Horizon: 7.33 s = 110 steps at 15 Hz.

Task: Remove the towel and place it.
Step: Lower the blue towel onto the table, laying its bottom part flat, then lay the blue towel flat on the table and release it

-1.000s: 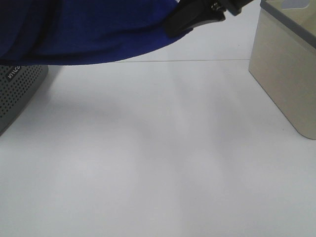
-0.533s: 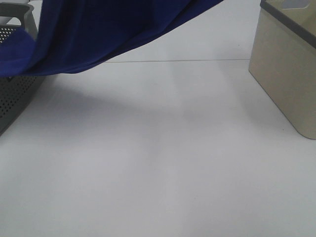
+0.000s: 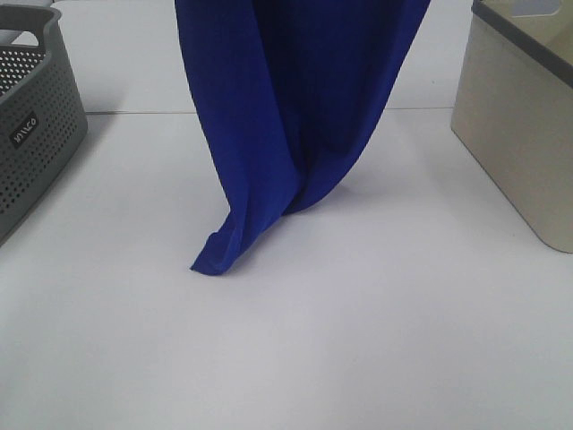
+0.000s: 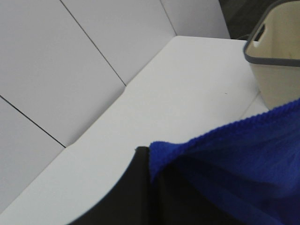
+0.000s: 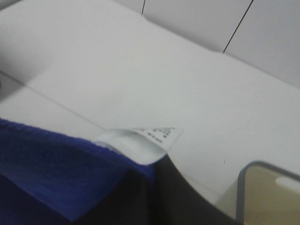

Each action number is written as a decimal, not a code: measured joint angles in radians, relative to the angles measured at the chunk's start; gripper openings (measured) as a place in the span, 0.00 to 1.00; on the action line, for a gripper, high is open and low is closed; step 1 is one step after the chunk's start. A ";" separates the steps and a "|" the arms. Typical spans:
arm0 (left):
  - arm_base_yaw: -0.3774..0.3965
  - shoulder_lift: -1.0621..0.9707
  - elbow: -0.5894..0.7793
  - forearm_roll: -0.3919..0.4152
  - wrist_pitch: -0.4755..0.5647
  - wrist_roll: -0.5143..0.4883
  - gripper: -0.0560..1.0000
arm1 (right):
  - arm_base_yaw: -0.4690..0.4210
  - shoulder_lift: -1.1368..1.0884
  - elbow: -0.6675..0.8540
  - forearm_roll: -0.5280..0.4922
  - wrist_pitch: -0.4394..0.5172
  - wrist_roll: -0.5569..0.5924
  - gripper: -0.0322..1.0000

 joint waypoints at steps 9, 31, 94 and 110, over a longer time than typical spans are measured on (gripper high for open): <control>0.059 0.092 0.000 0.162 -0.577 0.105 0.05 | 0.000 0.095 -0.030 -0.004 -0.536 -0.017 0.05; 0.178 0.612 -0.569 0.168 -0.693 0.050 0.05 | -0.035 0.492 -0.516 -0.002 -0.589 -0.024 0.05; -0.242 -0.501 1.289 -0.322 0.503 -0.545 0.05 | 0.114 -0.380 1.120 0.498 0.479 -0.091 0.05; -0.242 0.087 1.270 -0.395 0.400 -0.306 0.05 | 0.114 0.245 1.143 0.520 0.423 -0.151 0.05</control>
